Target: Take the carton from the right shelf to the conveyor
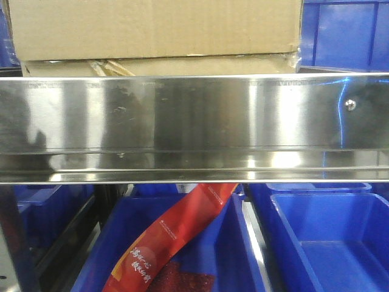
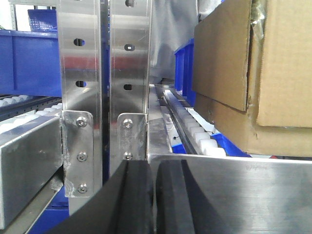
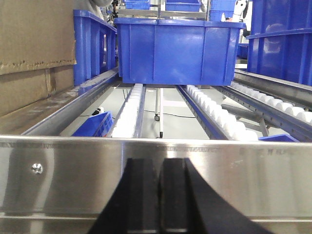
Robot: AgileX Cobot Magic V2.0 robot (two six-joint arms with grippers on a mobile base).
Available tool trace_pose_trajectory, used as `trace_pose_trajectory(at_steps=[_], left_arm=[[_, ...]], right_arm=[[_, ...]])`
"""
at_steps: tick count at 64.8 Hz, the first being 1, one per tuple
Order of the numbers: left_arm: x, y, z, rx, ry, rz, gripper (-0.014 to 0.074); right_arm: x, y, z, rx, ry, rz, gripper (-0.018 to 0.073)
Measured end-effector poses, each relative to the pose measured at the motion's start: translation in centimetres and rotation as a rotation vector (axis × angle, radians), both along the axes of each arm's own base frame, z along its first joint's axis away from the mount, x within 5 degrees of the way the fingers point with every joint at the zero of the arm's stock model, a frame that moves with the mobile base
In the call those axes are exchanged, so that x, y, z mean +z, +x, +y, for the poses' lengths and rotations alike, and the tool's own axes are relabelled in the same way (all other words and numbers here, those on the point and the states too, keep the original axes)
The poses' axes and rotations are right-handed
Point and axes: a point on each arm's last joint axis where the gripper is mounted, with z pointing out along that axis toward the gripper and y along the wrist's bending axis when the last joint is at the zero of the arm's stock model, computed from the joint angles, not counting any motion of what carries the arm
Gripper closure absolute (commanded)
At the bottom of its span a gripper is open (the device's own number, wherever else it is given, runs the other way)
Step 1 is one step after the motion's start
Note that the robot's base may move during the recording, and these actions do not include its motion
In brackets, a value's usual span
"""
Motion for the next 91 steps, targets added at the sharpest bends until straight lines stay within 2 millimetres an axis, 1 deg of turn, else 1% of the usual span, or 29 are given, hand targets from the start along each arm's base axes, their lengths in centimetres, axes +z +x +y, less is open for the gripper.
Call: trace_pose_trajectory(at_steps=[34, 50, 57, 61, 62, 66, 69, 71, 74, 78, 80, 85, 88, 91], left_arm=[[0.2, 0.0, 0.0, 0.0, 0.0, -0.017, 0.0576], [0.5, 0.0, 0.0, 0.0, 0.001, -0.051, 0.0576], [1.0, -0.1, 0.0, 0.0, 0.001, -0.11, 0.0575], [1.7, -0.3, 0.0, 0.0, 0.002, -0.134, 0.0557], [2.0, -0.3, 0.0, 0.0, 0.002, -0.139, 0.055], [4.0, -0.8, 0.0, 0.001, 0.011, -0.173, 0.0502], [5.6, -1.3, 0.0, 0.003, 0.022, -0.196, 0.0452], [6.6, -1.6, 0.0, 0.004, 0.027, -0.212, 0.0426], [8.4, -2.2, 0.0, 0.007, 0.032, -0.223, 0.0384], [9.9, -2.6, 0.0, 0.01, 0.035, -0.186, 0.0321], [10.4, -2.6, 0.0, 0.011, 0.037, -0.164, 0.03], [11.4, -2.5, 0.1, 0.013, 0.033, -0.096, 0.0265], [11.7, -2.3, 0.0, 0.007, 0.018, -0.061, 0.0254], [12.0, -1.9, 0.0, 0.0, 0.0, -0.028, 0.0255]], right_arm=[[0.0, 0.0, 0.0, 0.0, 0.0, -0.002, 0.0639], [0.6, 0.0, 0.0, -0.005, 0.001, -0.07, 0.0638], [1.3, -0.1, -0.1, -0.009, 0.033, -0.143, 0.0638], [1.8, -0.2, -0.1, -0.007, 0.047, -0.148, 0.0638], [2.0, -0.2, -0.1, -0.006, 0.05, -0.145, 0.0638], [3.9, -0.7, 0.0, 0.005, 0.053, -0.133, 0.0626], [6.1, -1.4, 0.1, 0.014, 0.058, -0.142, 0.0578], [7.2, -1.8, 0.1, 0.019, 0.061, -0.147, 0.0534], [8.9, -2.4, 0.2, 0.025, 0.061, -0.154, 0.0435], [10.8, -2.7, 0.2, 0.03, 0.062, -0.157, 0.0275], [11.6, -2.8, 0.2, 0.031, 0.061, -0.165, 0.0216], [12.7, -2.3, 0.2, 0.03, 0.061, -0.154, 0.0083], [13.0, -1.8, 0.2, 0.03, 0.061, -0.138, 0.003], [13.1, -1.1, 0.2, 0.028, 0.063, -0.118, -0.0004]])
